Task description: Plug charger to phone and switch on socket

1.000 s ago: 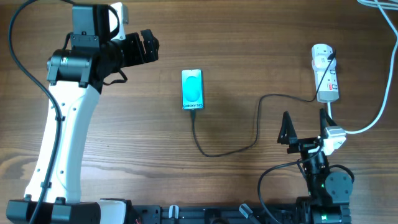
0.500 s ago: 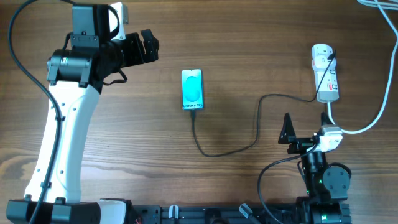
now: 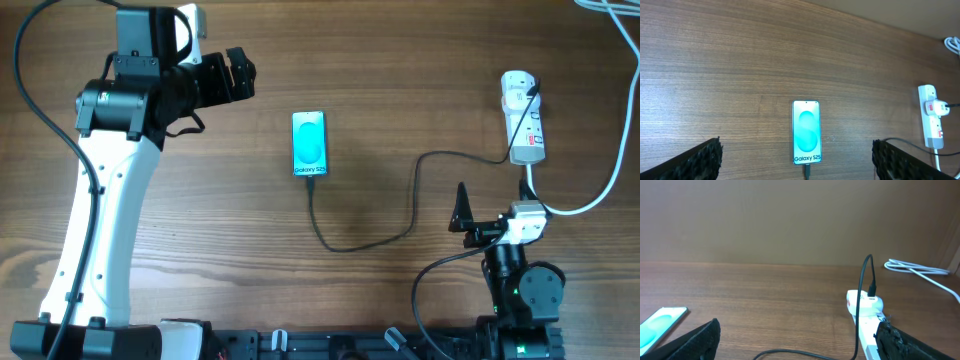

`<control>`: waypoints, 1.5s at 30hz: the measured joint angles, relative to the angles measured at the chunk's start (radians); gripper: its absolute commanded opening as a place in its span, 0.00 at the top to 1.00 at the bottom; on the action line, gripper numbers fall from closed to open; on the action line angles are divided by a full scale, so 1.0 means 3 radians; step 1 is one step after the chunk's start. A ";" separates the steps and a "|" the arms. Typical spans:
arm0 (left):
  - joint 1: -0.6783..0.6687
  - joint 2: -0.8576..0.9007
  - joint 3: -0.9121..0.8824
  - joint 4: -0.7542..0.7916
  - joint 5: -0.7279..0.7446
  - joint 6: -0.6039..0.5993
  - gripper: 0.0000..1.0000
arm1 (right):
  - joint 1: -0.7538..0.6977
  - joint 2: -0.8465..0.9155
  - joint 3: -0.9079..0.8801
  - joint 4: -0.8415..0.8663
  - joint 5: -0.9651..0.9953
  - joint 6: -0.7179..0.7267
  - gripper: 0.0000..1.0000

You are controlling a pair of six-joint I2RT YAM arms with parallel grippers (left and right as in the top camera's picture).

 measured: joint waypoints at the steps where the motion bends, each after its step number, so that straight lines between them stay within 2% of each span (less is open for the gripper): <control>1: 0.0000 0.0000 0.0000 0.0001 0.0000 0.0001 0.00 | 0.0000 0.0000 0.0000 -0.0001 -0.0001 -0.0001 0.00; 39: 0.0000 0.0000 0.0000 0.0001 -0.0004 0.0003 0.00 | 0.0000 0.0000 0.0000 0.0000 -0.0001 -0.0011 0.00; 45: 0.0000 0.0000 0.0000 0.0001 -0.0220 0.0004 0.00 | 0.0000 0.0000 0.0000 0.0000 -0.0001 -0.0011 0.00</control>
